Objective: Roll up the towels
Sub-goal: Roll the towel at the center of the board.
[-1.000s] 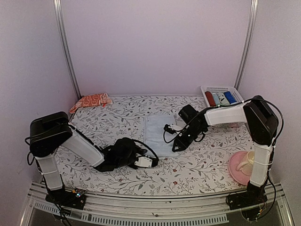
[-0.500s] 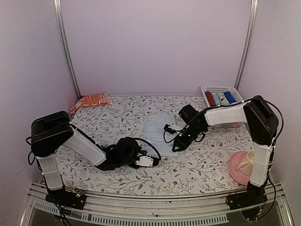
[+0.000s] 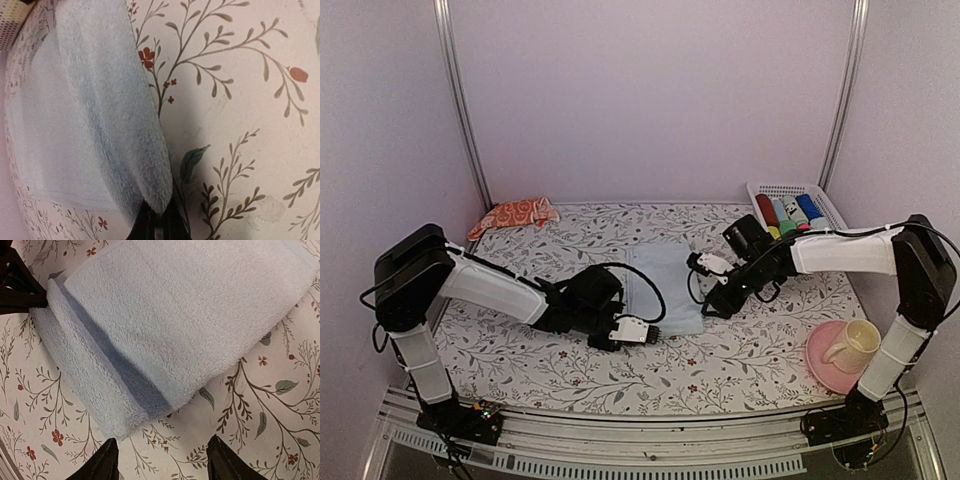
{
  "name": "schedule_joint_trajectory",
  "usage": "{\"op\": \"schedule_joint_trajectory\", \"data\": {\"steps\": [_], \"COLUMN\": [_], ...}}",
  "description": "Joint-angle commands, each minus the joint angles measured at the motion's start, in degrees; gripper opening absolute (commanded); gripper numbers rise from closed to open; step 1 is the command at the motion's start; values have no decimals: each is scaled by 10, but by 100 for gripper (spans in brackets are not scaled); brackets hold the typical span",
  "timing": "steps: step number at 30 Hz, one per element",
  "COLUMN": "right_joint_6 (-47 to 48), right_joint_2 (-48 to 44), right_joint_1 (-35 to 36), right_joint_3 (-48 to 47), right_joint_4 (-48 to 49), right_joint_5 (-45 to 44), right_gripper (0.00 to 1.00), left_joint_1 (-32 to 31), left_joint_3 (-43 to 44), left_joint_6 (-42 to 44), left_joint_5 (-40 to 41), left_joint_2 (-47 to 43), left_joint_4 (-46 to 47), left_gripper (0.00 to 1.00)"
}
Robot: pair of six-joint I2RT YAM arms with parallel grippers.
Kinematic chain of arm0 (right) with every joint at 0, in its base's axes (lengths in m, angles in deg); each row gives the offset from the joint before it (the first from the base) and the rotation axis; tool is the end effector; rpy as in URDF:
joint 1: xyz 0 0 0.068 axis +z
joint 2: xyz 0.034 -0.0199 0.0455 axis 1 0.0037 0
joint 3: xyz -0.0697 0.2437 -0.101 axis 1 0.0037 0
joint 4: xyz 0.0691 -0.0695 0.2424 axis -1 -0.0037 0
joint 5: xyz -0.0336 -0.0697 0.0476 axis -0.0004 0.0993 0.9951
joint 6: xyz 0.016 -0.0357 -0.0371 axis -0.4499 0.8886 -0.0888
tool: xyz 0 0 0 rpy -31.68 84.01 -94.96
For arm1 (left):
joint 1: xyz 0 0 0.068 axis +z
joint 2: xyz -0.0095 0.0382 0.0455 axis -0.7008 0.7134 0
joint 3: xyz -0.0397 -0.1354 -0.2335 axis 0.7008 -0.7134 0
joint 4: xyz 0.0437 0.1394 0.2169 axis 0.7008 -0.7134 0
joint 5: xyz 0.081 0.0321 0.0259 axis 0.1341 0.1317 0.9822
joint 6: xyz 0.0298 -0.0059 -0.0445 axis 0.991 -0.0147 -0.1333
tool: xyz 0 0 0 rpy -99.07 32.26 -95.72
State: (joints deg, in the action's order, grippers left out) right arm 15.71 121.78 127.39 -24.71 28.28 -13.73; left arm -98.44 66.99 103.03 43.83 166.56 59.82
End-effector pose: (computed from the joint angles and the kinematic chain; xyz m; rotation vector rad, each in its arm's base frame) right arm 0.2675 0.2161 0.1781 -1.2844 2.3662 0.4157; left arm 0.2041 -0.2814 0.1215 1.9800 1.4490 -0.0263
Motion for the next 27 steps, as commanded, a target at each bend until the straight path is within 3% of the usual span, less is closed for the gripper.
{"op": "schedule_joint_trajectory", "data": {"steps": [1, 7, 11, 27], "right_joint_6": [32, 139, 186, 295], "right_joint_2": [-77, -172, -189, -50], "right_joint_1": [37, 134, 170, 204], "right_joint_3": [59, 200, 233, 212], "right_joint_4": [85, 245, 297, 372], "right_joint_5": [-72, -85, -107, -183], "right_gripper": [66, 73, 74, 73], "left_joint_1": [18, 39, 57, 123], "left_joint_3": [31, 68, 103, 211], "left_joint_6": [-32, -44, -48, -32], "left_joint_5": [-87, -139, -189, -319], "left_joint_2": [9, 17, 30, 102], "left_joint_4": [-136, -198, -250, -394], "left_gripper": [0, 0, 0, 0]}}
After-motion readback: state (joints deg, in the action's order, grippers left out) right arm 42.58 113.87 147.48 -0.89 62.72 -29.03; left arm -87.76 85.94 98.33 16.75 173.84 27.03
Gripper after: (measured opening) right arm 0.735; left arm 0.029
